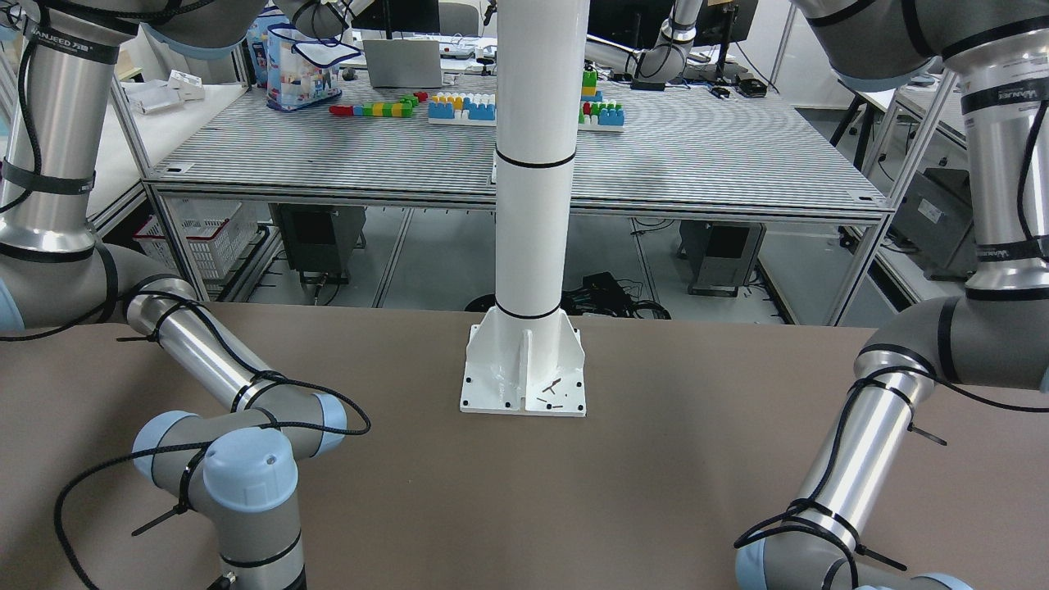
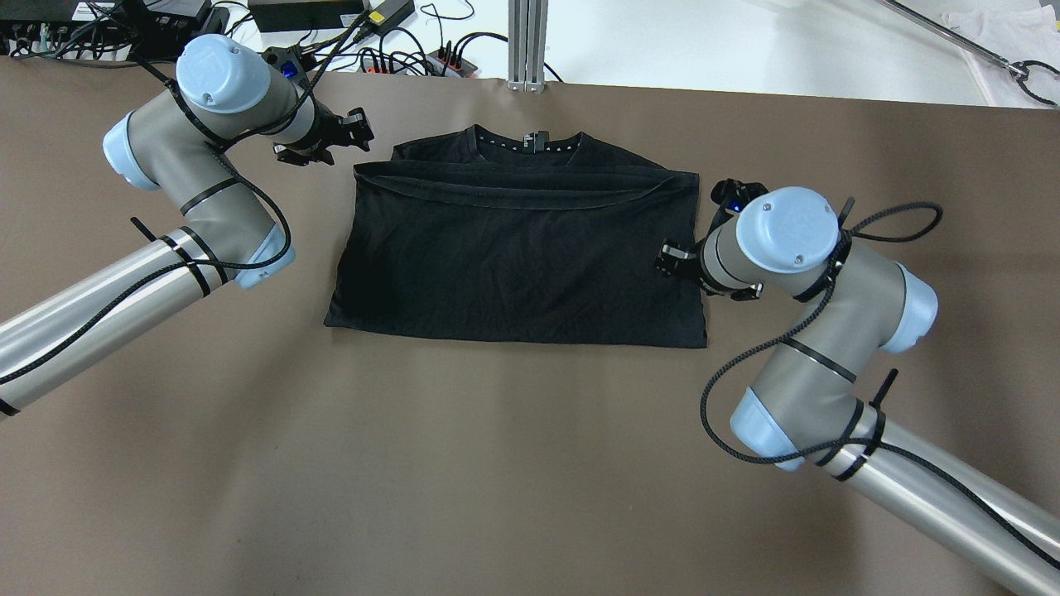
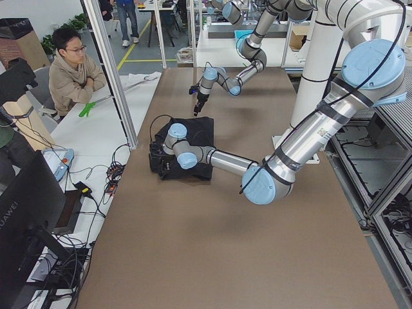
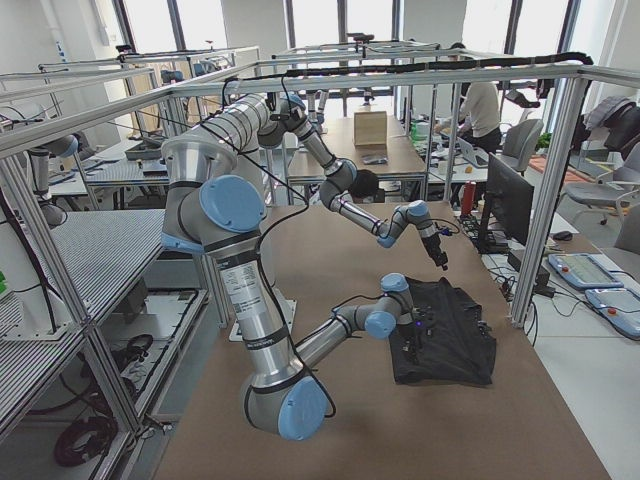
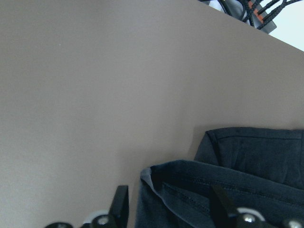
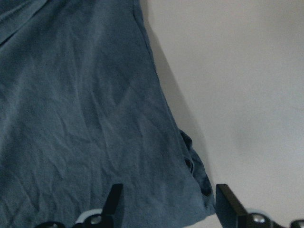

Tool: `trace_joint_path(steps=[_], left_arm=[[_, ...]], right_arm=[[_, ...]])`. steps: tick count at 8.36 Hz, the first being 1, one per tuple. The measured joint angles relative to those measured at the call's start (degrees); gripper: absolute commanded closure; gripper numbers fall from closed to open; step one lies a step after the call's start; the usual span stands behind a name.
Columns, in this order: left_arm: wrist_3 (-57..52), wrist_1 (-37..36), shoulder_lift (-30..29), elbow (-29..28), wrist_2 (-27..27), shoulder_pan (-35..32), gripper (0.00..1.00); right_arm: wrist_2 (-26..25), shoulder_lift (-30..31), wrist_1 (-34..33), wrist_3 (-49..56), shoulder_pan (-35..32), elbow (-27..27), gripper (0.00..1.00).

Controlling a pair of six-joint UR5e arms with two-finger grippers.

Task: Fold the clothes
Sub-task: 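Release the hem at the collar and raise both grippers, then grasp the folded shirt's side edge nearest the right gripper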

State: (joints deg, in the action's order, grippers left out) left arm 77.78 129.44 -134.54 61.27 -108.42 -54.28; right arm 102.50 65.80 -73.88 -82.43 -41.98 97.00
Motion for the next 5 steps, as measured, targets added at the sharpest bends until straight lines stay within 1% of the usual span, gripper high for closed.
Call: trace_joint_path(steps=[1, 2, 3, 5], left_arm=[[0.1, 0.0, 0.3, 0.5, 0.0, 0.1, 0.32], [0.2, 0.0, 0.5, 0.8, 0.0, 0.2, 0.32], [0.5, 0.0, 0.5, 1.0, 0.1, 0.3, 0.32], [1.4, 0.0, 0.6, 1.6, 0.2, 0.4, 0.32]], right_arm=[[-1.1, 2.0, 0.3, -0.6, 1.4, 1.4, 0.3], [-2.9, 3.2, 1.3, -0.9, 3.0, 1.7, 0.32], [-4.0, 3.7, 2.6, -0.9, 3.9, 1.1, 0.36], [-4.8, 4.0, 3.9, -0.8, 4.5, 0.0, 0.4]])
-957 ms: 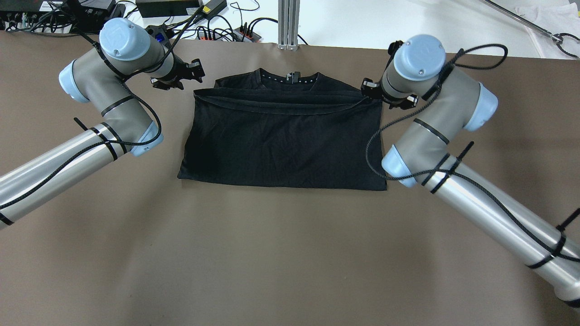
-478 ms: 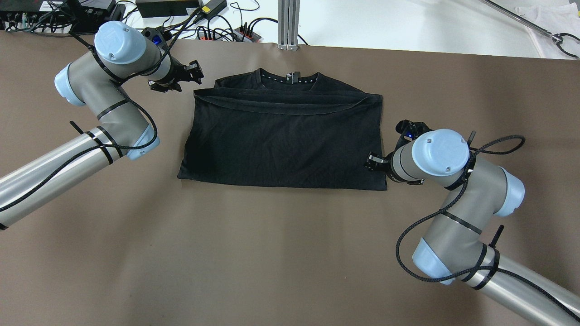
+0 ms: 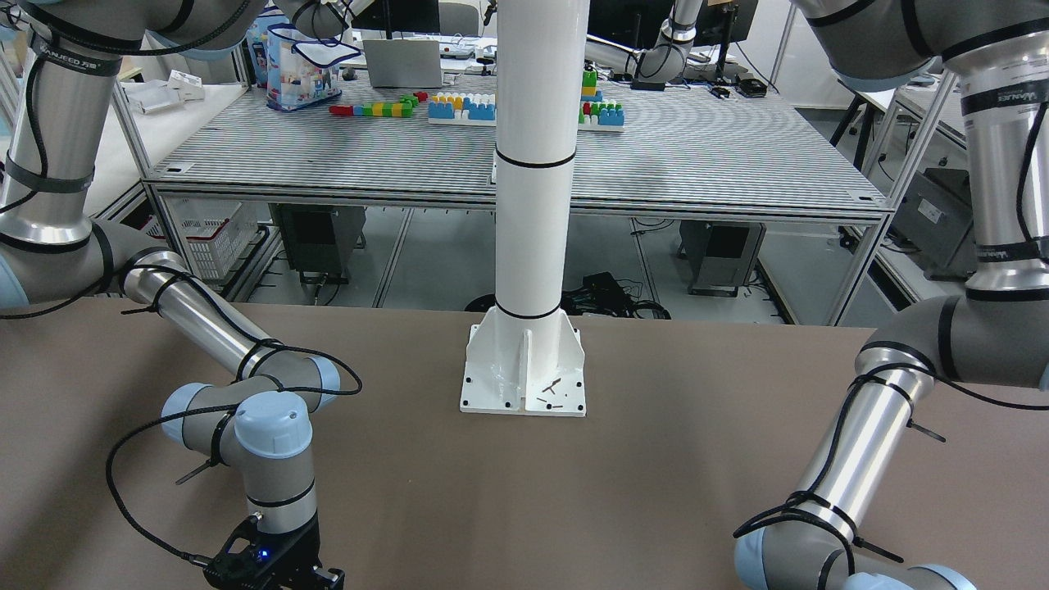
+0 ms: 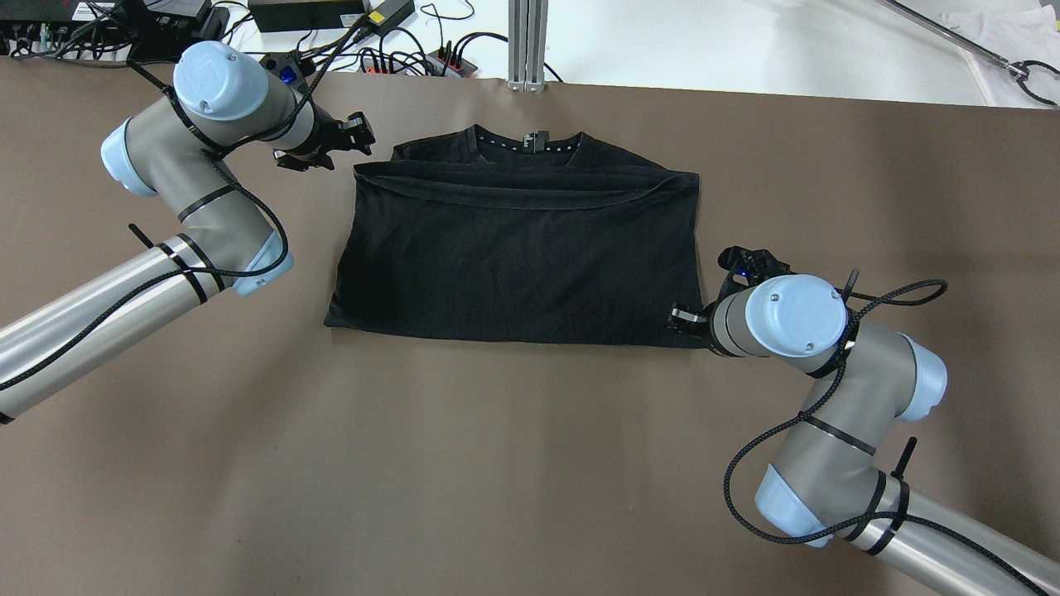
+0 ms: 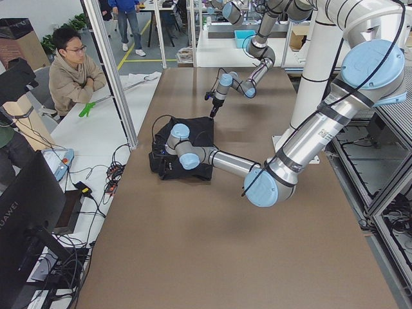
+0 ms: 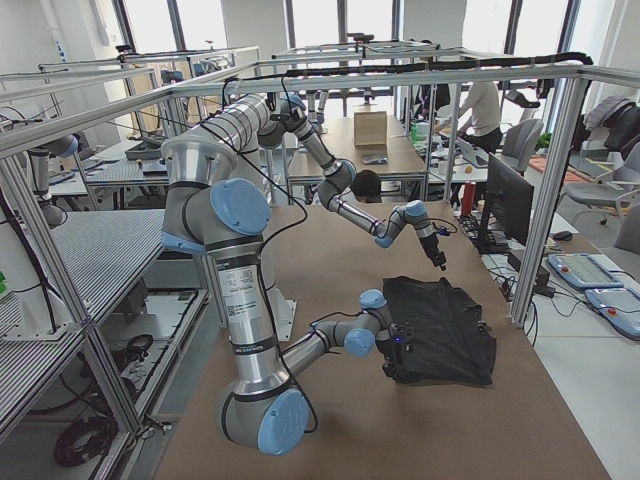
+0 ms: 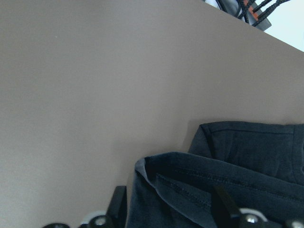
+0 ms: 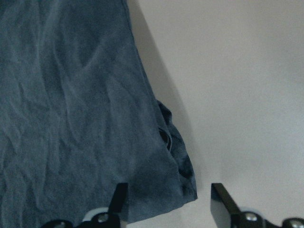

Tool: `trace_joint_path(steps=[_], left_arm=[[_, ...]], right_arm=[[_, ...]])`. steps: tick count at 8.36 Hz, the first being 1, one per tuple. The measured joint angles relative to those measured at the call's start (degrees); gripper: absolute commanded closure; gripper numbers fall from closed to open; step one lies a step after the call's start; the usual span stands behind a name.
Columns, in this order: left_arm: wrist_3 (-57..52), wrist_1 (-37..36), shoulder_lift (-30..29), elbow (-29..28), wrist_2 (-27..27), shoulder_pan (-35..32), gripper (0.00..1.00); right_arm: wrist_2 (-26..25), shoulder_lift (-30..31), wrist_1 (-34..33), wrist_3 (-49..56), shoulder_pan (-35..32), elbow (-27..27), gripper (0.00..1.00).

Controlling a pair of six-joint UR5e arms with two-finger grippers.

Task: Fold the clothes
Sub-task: 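Grasp the folded shirt's side edge nearest the right gripper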

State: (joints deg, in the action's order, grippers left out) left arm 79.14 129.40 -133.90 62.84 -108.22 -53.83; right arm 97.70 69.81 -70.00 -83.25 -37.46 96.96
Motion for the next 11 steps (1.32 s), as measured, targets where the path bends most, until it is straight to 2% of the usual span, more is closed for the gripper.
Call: trace_joint_path(steps=[3, 8, 9, 10, 11], left_arm=[[0.3, 0.0, 0.6, 0.2, 0.0, 0.0, 0.32], [0.3, 0.1, 0.9, 0.5, 0.4, 0.0, 0.32], [0.3, 0.1, 1.5, 1.3, 0.6, 0.1, 0.32], [0.3, 0.0, 2.1, 2.3, 0.8, 0.1, 0.32], [0.3, 0.0, 2.6, 3.0, 0.9, 0.1, 0.32]], right_arm=[[-0.1, 0.0, 0.3, 0.2, 0.1, -0.6, 0.55], [-0.1, -0.2, 1.4, -0.1, 0.0, -2.2, 0.55], [-0.1, -0.2, 1.6, -0.2, 0.0, -2.5, 0.73], [-0.1, -0.3, 1.7, -0.2, 0.0, -2.6, 1.0], [-0.1, -0.2, 1.8, -0.3, 0.0, -2.6, 1.0]])
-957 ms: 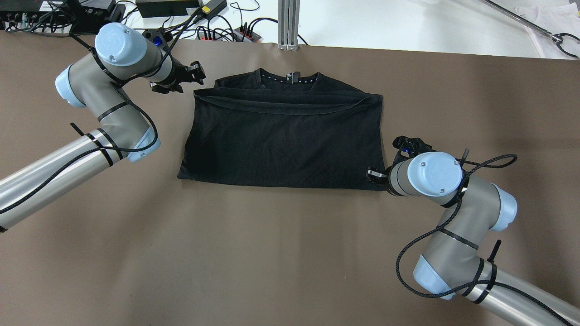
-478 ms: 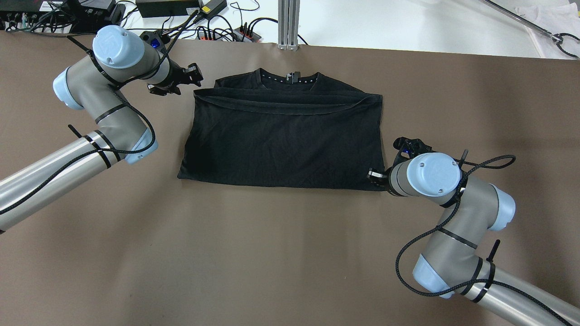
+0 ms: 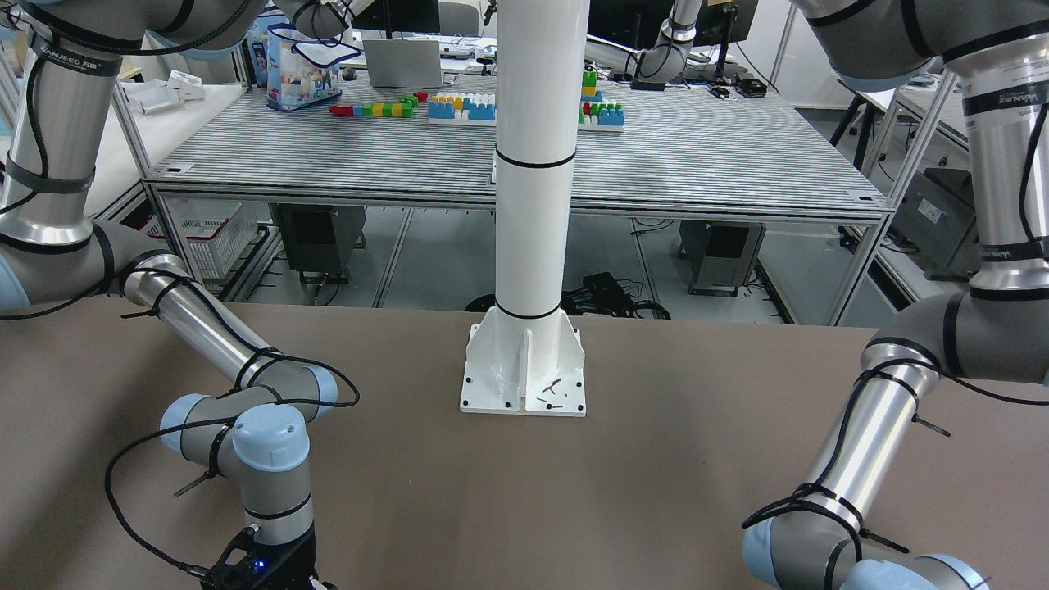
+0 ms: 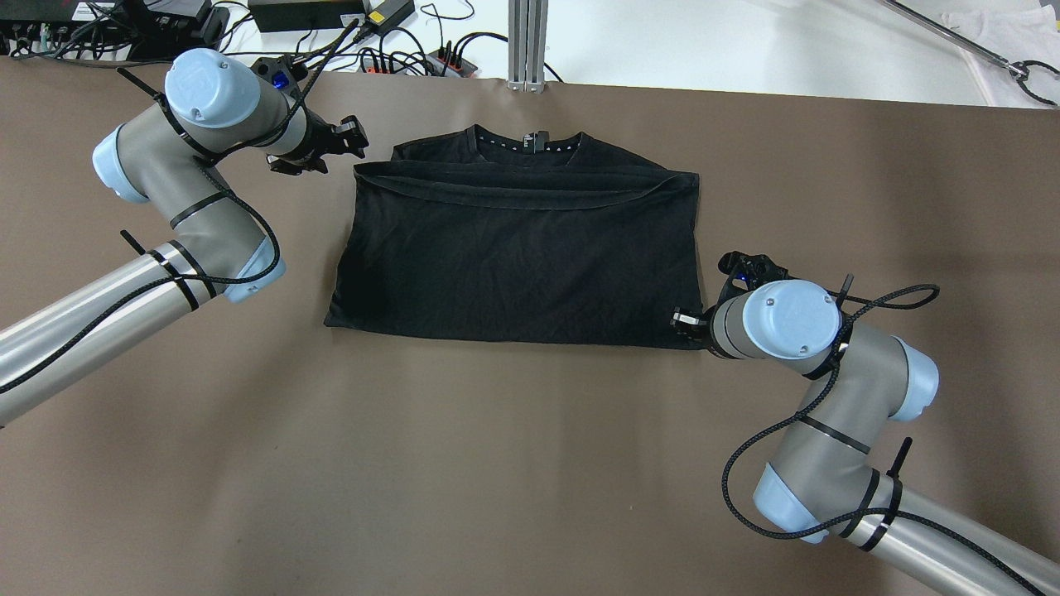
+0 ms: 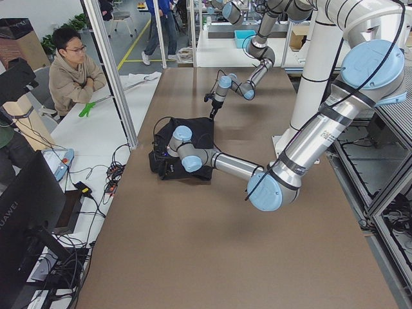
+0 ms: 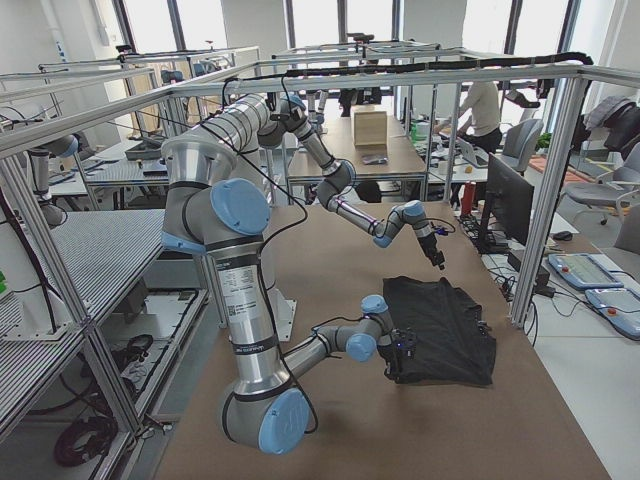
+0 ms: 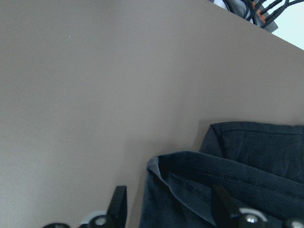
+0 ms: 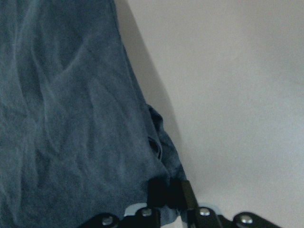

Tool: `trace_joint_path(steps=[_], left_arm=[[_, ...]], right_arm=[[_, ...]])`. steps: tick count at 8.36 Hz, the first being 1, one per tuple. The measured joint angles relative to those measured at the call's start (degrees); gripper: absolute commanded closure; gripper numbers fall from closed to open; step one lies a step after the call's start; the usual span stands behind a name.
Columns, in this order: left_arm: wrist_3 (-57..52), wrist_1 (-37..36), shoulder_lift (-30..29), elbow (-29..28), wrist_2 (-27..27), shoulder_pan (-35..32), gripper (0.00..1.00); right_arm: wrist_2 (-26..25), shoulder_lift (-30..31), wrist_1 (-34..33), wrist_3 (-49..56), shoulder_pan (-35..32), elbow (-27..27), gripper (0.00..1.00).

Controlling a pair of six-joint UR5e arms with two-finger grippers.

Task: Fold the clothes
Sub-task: 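Grasp the folded shirt's side edge nearest the right gripper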

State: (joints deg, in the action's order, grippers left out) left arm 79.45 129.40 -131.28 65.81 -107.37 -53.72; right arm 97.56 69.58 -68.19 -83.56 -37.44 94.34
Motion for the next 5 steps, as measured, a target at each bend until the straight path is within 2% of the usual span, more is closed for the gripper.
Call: trace_joint_path(steps=[3, 5], left_arm=[[0.0, 0.0, 0.3, 0.5, 0.0, 0.0, 0.32], [0.0, 0.0, 0.3, 0.5, 0.0, 0.0, 0.32]], right_arm=[[0.1, 0.2, 0.1, -0.3, 0.1, 0.3, 1.0], [0.6, 0.9, -0.3, -0.6, 0.0, 3.9, 1.0]])
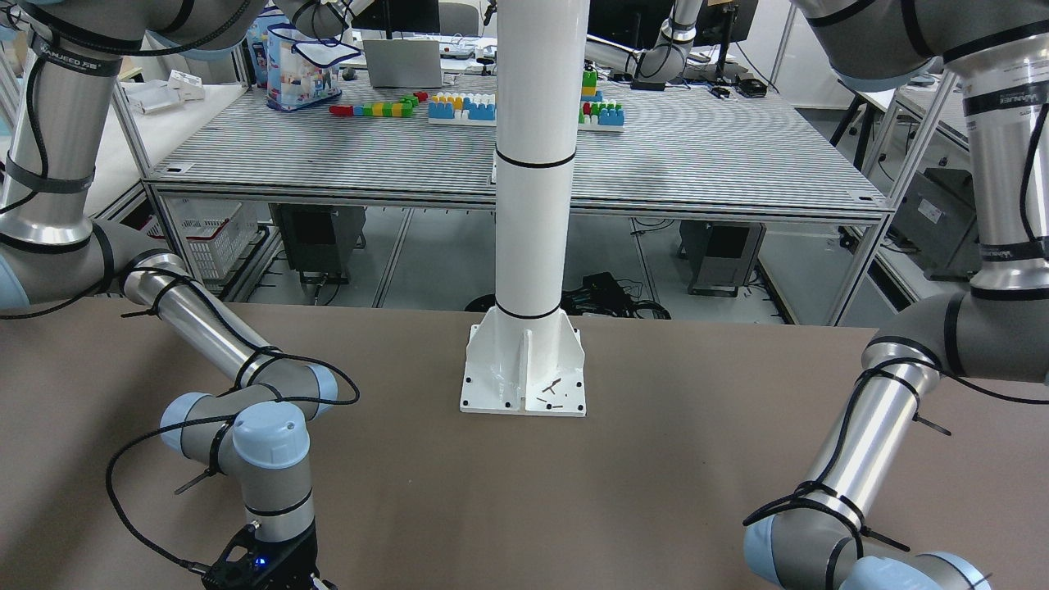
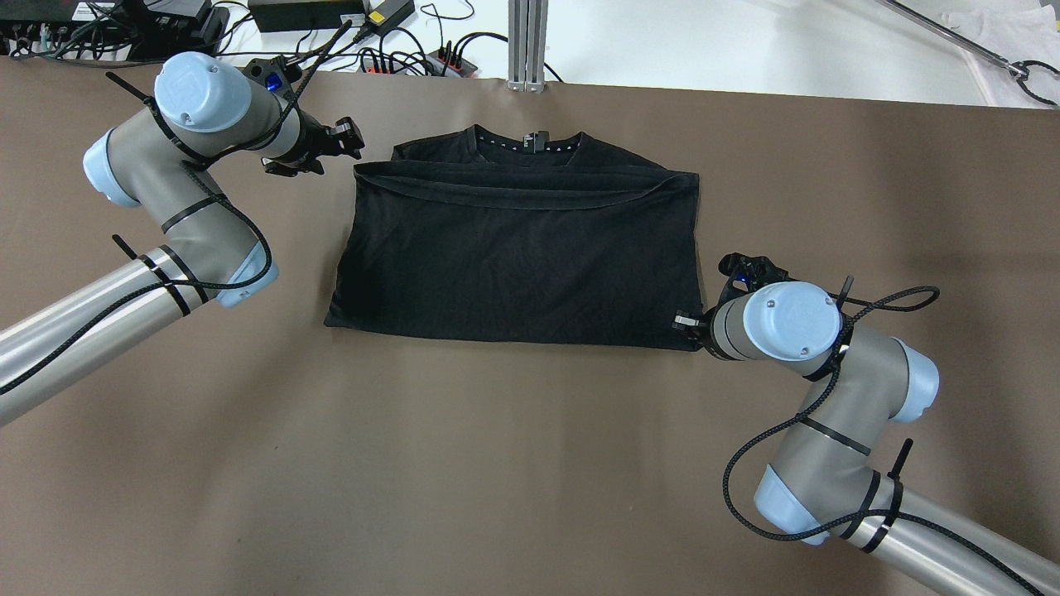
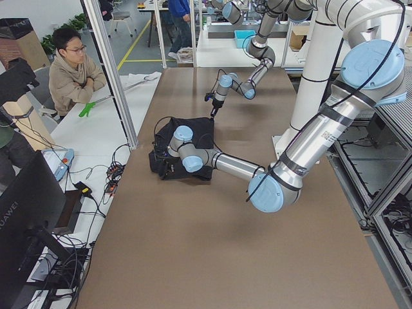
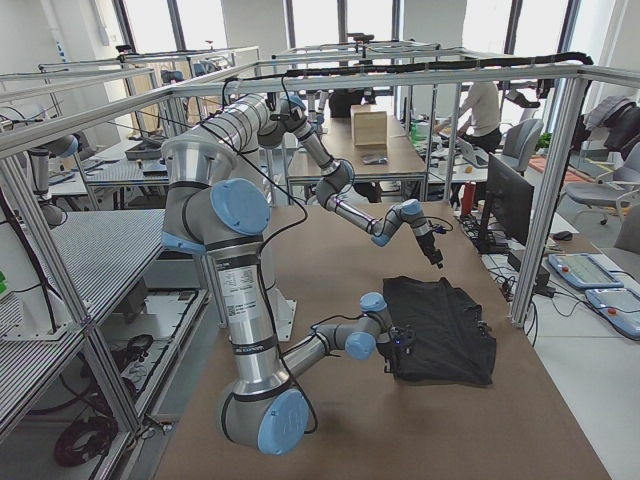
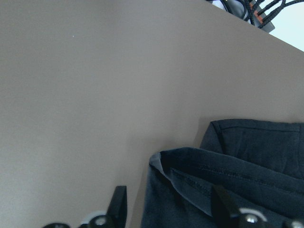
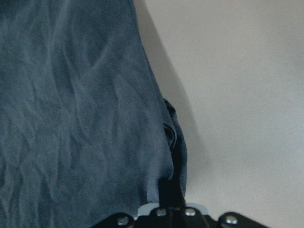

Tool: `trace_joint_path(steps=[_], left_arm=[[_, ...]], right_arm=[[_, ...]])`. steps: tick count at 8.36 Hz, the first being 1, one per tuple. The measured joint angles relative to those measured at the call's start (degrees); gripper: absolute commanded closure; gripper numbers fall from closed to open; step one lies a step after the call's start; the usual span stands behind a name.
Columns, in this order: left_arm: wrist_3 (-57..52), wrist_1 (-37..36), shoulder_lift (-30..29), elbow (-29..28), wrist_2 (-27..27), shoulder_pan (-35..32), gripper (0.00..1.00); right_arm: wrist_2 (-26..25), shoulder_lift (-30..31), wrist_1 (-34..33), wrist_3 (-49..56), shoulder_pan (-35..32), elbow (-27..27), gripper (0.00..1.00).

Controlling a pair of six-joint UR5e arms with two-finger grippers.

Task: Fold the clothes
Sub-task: 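Drag the shirt toward the robot with the right gripper while the left approaches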

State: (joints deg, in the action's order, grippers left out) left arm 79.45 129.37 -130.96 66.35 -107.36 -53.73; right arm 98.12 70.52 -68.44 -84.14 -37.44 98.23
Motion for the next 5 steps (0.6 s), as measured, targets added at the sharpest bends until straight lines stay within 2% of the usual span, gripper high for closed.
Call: trace_joint_path(steps=[1, 3, 5], left_arm=[[0.0, 0.0, 0.0, 0.0, -0.1, 0.0, 0.32], [0.0, 0.0, -0.1, 0.0, -0.3, 0.0, 0.32], [0.1, -0.1, -0.1, 0.4, -0.7, 0.0, 0.32]], right_arm=[[0.6, 1.2, -0.4, -0.4, 0.2, 3.4, 1.0], [4.9, 4.6, -3.5, -4.4, 3.1, 12.2, 1.0], [7.1, 10.1, -10.0, -6.7, 10.2, 24.7, 1.0]])
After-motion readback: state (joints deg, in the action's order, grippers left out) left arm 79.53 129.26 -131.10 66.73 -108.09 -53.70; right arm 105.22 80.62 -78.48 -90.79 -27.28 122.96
